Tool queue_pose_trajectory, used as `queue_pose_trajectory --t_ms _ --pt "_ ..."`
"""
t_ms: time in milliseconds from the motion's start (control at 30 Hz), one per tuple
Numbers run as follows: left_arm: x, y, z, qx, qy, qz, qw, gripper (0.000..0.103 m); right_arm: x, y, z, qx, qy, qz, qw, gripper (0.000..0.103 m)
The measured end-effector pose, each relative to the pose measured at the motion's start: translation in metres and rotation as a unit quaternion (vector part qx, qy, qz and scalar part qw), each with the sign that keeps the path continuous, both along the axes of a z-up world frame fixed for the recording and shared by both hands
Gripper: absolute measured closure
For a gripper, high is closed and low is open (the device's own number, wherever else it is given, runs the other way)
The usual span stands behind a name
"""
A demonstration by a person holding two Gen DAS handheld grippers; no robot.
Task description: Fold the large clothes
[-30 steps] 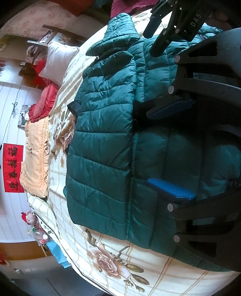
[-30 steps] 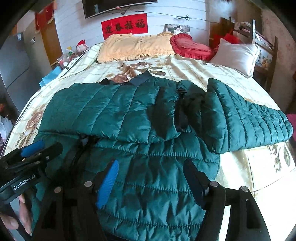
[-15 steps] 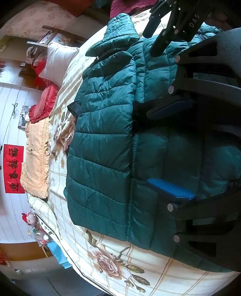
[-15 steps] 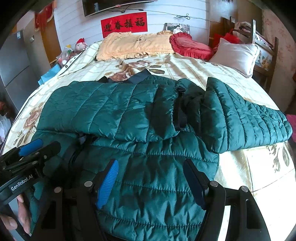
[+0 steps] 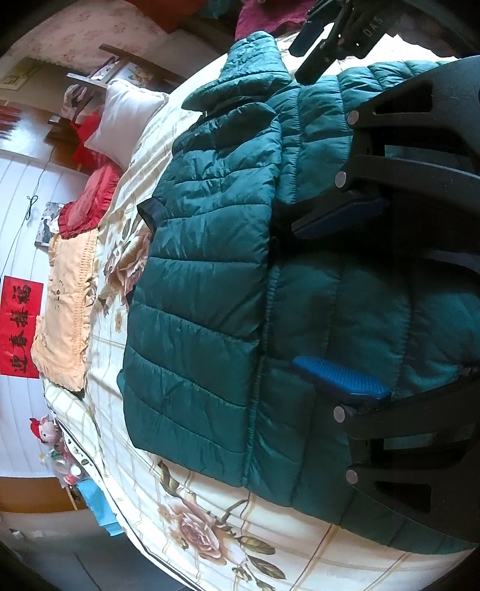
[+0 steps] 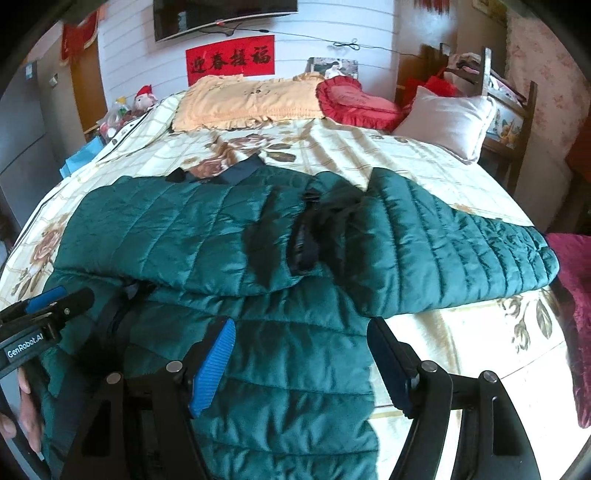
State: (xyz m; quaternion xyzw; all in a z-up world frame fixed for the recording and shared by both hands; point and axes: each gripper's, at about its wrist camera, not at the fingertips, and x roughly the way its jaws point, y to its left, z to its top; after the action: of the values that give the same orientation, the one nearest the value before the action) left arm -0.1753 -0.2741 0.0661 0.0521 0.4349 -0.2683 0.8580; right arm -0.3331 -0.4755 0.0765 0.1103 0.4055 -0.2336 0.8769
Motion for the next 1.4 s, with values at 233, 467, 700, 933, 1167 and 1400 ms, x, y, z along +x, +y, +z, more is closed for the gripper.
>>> queue_pose_trajectory --t_ms 233,467,700,933,1167,1400 --pt "0.002 0.0 -0.001 -0.001 0.004 0.005 1.0 0.037 -0.008 -0.016 0.002 -0.001 -0.003 -0.016 1.0 0.031" --pt "0.001 0.0 0.004 -0.007 -0.003 0.005 1.0 0.037 -0.019 -0.048 0.001 -0.001 -0.006 -0.041 0.999 0.031" --pt "0.002 -0.003 0.001 -0.005 0.0 0.005 1.0 0.037 -0.037 -0.111 -0.003 -0.009 0.004 -0.11 0.994 0.031" --pt "0.005 -0.004 -0.001 -0.009 0.003 0.005 0.9999 0.037 -0.058 -0.171 -0.008 -0.013 0.011 -0.175 0.984 0.028" --pt "0.005 -0.004 -0.006 -0.01 0.009 0.005 0.9999 0.037 -0.072 -0.216 -0.015 -0.012 0.014 -0.225 0.974 0.027" --pt "0.004 -0.004 -0.014 -0.009 0.01 -0.001 0.9999 0.037 -0.081 -0.249 -0.022 0.002 0.007 -0.256 0.967 0.026"
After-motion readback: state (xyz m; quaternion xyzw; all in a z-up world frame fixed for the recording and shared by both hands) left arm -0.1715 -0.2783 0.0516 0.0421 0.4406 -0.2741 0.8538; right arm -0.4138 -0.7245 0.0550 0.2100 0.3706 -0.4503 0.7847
